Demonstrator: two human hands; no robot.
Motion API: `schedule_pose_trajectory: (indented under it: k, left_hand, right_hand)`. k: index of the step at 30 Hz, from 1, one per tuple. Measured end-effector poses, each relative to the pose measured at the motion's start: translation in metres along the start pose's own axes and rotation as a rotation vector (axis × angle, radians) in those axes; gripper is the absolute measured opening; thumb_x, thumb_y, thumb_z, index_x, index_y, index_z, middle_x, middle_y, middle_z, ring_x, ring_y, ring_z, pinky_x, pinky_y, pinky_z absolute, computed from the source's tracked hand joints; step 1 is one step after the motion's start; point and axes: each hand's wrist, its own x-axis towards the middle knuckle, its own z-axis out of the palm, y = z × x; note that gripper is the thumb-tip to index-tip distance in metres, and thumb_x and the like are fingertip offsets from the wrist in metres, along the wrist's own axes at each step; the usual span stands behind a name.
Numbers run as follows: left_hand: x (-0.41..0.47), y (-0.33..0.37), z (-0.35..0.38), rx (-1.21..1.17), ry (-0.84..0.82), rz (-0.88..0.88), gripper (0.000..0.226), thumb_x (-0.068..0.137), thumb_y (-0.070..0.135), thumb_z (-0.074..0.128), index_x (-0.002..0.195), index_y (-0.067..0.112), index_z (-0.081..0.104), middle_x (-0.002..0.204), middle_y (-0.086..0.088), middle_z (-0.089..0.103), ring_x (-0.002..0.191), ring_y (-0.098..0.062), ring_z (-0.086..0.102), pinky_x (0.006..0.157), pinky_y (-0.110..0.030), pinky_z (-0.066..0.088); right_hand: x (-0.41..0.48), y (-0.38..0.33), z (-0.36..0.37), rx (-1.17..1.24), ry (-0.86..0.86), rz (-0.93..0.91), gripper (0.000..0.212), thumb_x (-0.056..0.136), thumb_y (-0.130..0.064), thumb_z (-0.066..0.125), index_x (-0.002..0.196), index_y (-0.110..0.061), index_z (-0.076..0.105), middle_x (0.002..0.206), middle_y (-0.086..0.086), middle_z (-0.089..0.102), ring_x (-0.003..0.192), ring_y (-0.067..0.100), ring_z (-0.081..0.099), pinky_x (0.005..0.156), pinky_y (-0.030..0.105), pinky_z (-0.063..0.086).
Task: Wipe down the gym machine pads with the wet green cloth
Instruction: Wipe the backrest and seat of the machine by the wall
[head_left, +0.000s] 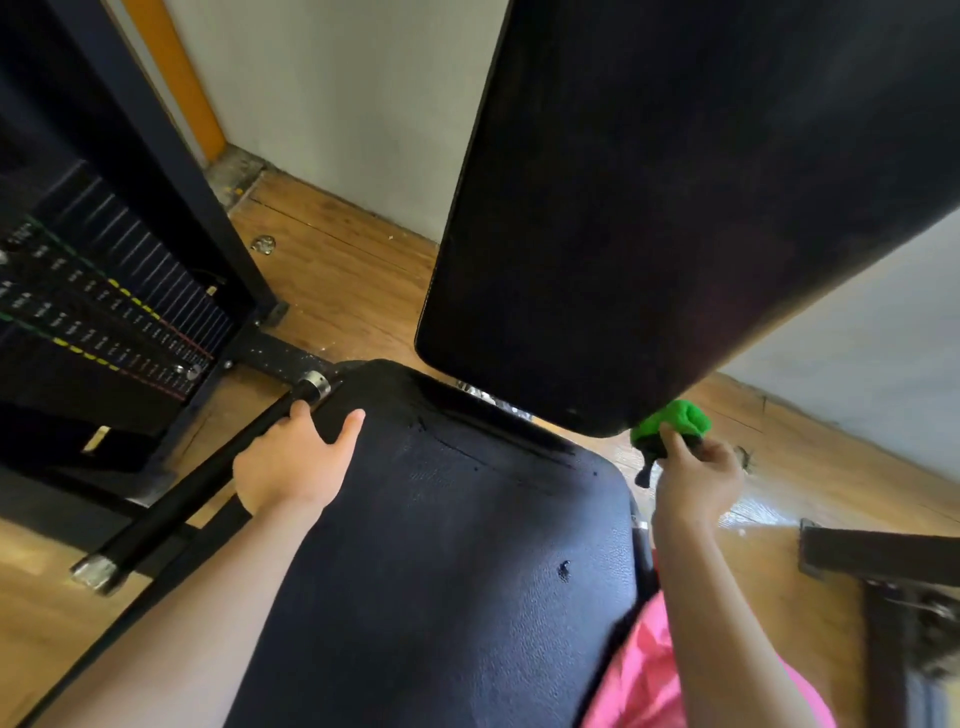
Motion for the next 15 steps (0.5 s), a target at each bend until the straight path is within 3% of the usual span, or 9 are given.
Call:
schedule_pose_trajectory:
  k: [5, 10, 15]
  left_hand:
    - [-0.002, 0.000, -0.001, -0.004, -0.008, 0.009, 0.073, 0.088, 0.070, 0.028, 0.125, 0.011, 0.051, 0.095, -0.012, 0.067, 0.079, -0.029, 0.064, 0.050, -0.028, 0.027]
    - [-0.003, 0.001, 0.000, 0.001, -0.015, 0.005, 0.073, 0.089, 0.069, 0.028, 0.125, 0.010, 0.051, 0.097, -0.013, 0.066, 0.082, -0.031, 0.064, 0.054, -0.031, 0.030]
    - [-0.004, 0.002, -0.002, 0.003, -0.027, 0.005, 0.073, 0.089, 0.069, 0.028, 0.126, 0.010, 0.051, 0.100, -0.013, 0.066, 0.085, -0.031, 0.065, 0.054, -0.030, 0.029]
  right_hand:
    - [-0.010, -0.007, -0.004, 0.017, -0.020, -0.046, 0.011, 0.073, -0.024, 0.074, 0.071, -0.023, 0.063, 0.075, 0.003, 0.070, 0.077, 0.029, 0.070, 0.076, 0.055, 0.055]
    - [-0.025, -0.003, 0.007, 0.026, 0.043, 0.024, 0.011, 0.082, -0.020, 0.070, 0.086, -0.012, 0.064, 0.080, 0.003, 0.066, 0.075, 0.020, 0.060, 0.073, 0.035, 0.047]
    - [-0.034, 0.013, 0.015, -0.108, -0.006, 0.034, 0.021, 0.081, -0.019, 0.071, 0.081, -0.005, 0.055, 0.075, 0.008, 0.059, 0.075, 0.028, 0.056, 0.071, 0.037, 0.043]
